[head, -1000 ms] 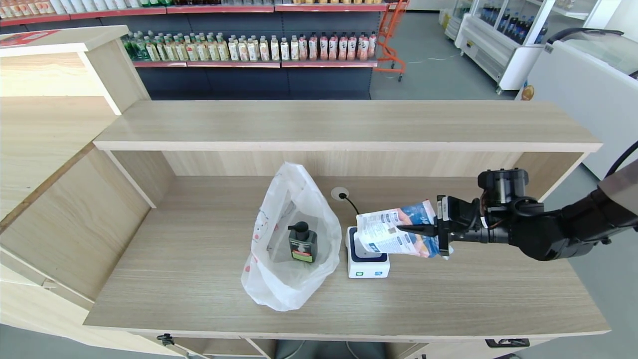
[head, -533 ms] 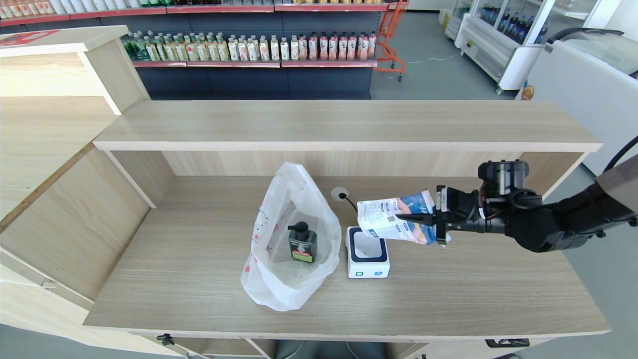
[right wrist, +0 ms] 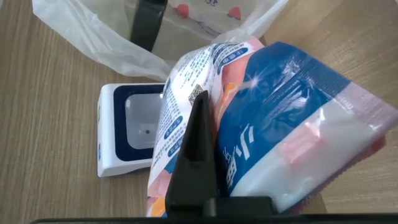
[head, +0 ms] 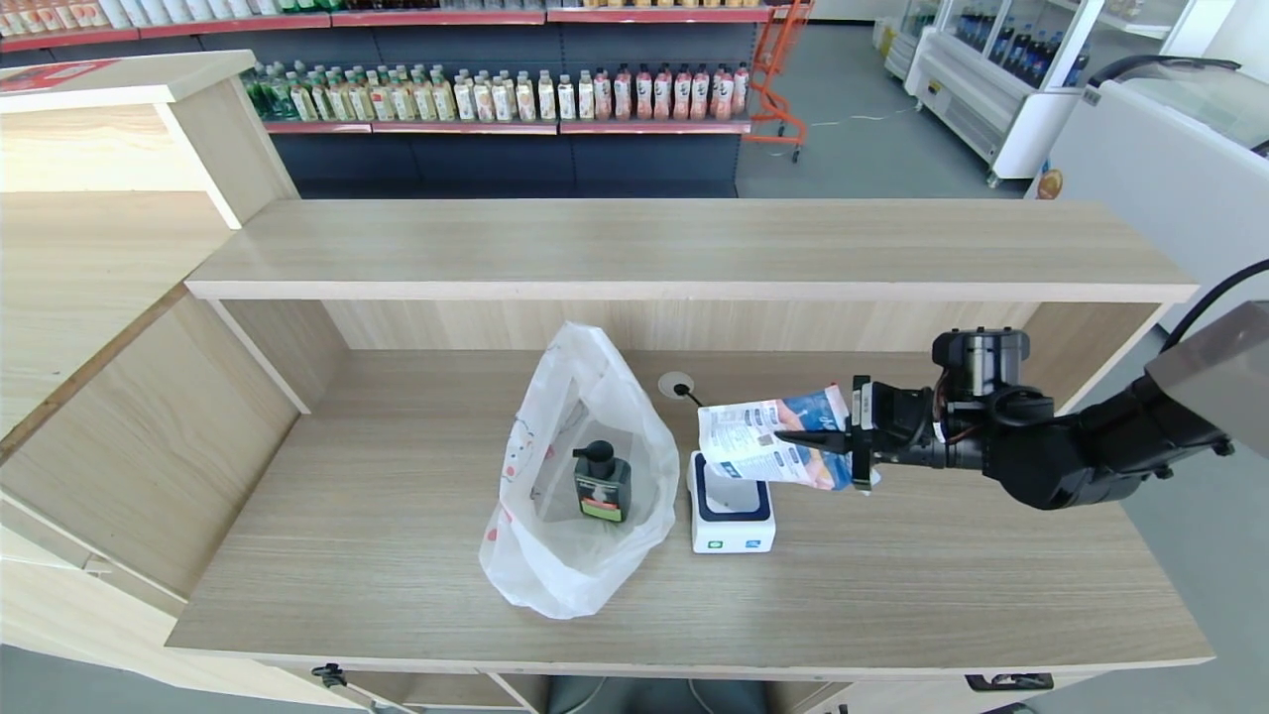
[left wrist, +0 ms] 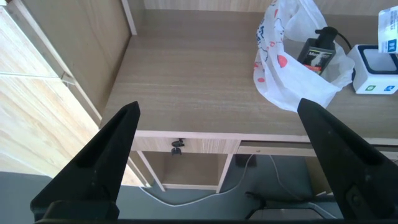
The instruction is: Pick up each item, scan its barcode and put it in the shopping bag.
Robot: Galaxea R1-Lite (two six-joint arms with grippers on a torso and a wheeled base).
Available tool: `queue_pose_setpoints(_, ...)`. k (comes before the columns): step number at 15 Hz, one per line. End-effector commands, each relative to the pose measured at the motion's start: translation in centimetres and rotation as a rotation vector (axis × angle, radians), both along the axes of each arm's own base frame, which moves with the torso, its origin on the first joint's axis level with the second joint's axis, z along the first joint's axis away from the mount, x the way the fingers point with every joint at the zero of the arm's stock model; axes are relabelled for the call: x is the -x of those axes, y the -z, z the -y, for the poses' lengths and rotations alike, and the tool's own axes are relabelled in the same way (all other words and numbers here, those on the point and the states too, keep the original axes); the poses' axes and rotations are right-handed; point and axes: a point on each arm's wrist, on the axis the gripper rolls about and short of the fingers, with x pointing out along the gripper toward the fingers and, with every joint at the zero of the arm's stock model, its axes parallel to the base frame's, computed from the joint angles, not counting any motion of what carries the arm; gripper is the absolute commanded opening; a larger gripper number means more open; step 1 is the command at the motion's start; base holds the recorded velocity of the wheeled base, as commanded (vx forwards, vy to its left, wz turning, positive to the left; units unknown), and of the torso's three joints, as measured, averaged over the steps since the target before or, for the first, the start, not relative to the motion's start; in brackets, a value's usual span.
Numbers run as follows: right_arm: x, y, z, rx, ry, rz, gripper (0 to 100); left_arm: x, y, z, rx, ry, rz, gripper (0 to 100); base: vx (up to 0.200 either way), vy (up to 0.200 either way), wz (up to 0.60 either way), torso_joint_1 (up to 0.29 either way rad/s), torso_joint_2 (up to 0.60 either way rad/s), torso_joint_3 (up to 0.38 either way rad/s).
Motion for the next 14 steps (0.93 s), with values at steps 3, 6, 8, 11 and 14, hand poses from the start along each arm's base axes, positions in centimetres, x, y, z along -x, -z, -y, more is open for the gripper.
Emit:
queue_pose_setpoints(3,-0.2,0.6,-0.2,-0.001,-0.003,-0.020,0,0.0,0.0,0.0,0.000,0.000,0.001,100,0.000,0.000,0.00,0.000,0.00,0.000)
queue_pose_setpoints(6,-0.2,0.8,-0.7,-0.014,-0.008,-0.053,0,0.0,0.0,0.0,0.000,0.000,0.001,100,0.000,0.000,0.00,0.000,0.00,0.000)
queue_pose_setpoints(8,-0.3,0.6,-1.4,-0.053,-0.007,-0.082,0,0.0,0.0,0.0,0.000,0.000,0.001,100,0.000,0.000,0.00,0.000,0.00,0.000)
queue_pose_setpoints(11,-0.3,0.7,-2.0,-0.078,-0.009,-0.087,0,0.0,0.0,0.0,0.000,0.000,0.001,100,0.000,0.000,0.00,0.000,0.00,0.000)
queue_pose_setpoints(14,0.0,1.1,-1.9,-0.075,-0.006,-0.100,0,0.0,0.0,0.0,0.000,0.000,0.001,100,0.000,0.000,0.00,0.000,0.00,0.000)
